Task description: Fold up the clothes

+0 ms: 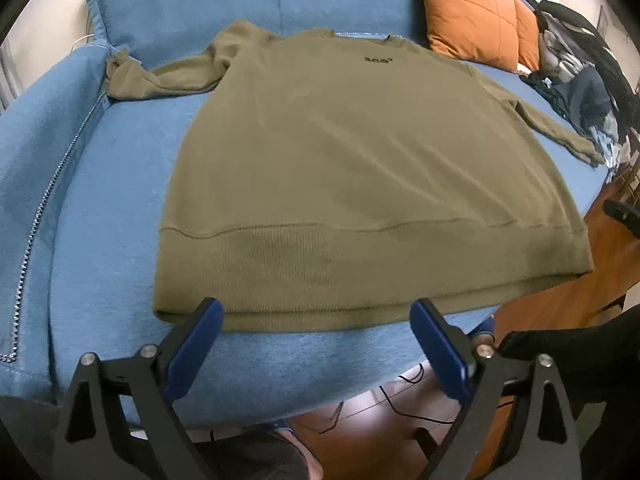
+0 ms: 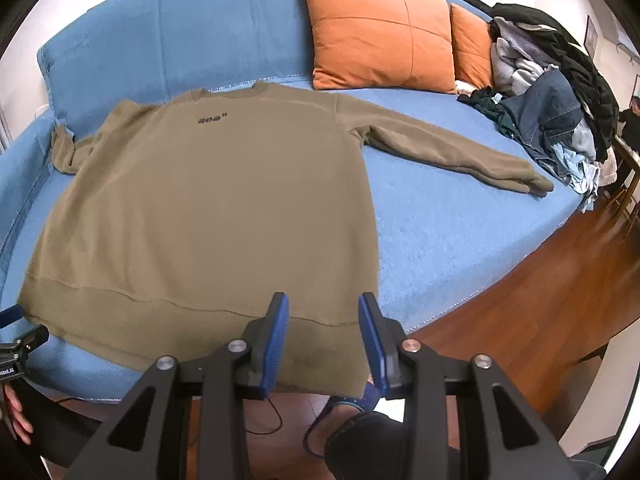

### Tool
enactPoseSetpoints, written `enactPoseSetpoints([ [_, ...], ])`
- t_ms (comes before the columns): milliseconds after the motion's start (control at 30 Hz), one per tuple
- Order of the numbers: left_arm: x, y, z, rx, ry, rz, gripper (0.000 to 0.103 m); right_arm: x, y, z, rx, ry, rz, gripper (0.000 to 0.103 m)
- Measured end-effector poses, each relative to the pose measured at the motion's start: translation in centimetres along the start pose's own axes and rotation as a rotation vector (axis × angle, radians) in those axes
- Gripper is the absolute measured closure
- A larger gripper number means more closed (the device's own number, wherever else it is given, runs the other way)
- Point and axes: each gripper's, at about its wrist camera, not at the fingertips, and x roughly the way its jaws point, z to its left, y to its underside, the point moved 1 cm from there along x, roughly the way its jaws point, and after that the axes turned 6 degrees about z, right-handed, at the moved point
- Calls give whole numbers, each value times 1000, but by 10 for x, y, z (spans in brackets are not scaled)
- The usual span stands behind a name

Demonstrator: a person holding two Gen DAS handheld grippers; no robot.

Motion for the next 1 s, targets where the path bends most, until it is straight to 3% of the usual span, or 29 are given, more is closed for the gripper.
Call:
enactPoseSetpoints([
  [167, -37, -15, -18, 16, 34, -82, 8, -3, -12, 5, 14, -23, -23, 66],
  [400, -44, -35, -21, -28, 67, -115, 9, -11, -37, 19, 33, -80, -86, 66],
  [500, -52, -65, -10, -74, 90, -152, 25, -15, -54, 24, 47, -112, -117, 66],
  [600, -59, -111, 19, -156, 88, -216, 44, -20, -86, 32, 72, -166, -163, 66],
  [633, -61, -126, 30, -190, 80, -239, 57, -22, -101, 36, 80, -187, -184, 66],
  [667, -60, -141, 48, -237, 62, -258, 77, -22, -123, 41, 88, -212, -202, 66],
  [700, -60, -156, 65, -284, 44, -277, 85, -19, -143, 48, 90, -239, -207, 66],
  [833, -58, -214, 134, -471, -27, -345, 88, 0, -225, 77, 88, -345, -223, 66],
  [1000, -11, -281, 233, -659, -91, -290, 86, 53, -250, 102, 71, -421, -139, 66],
])
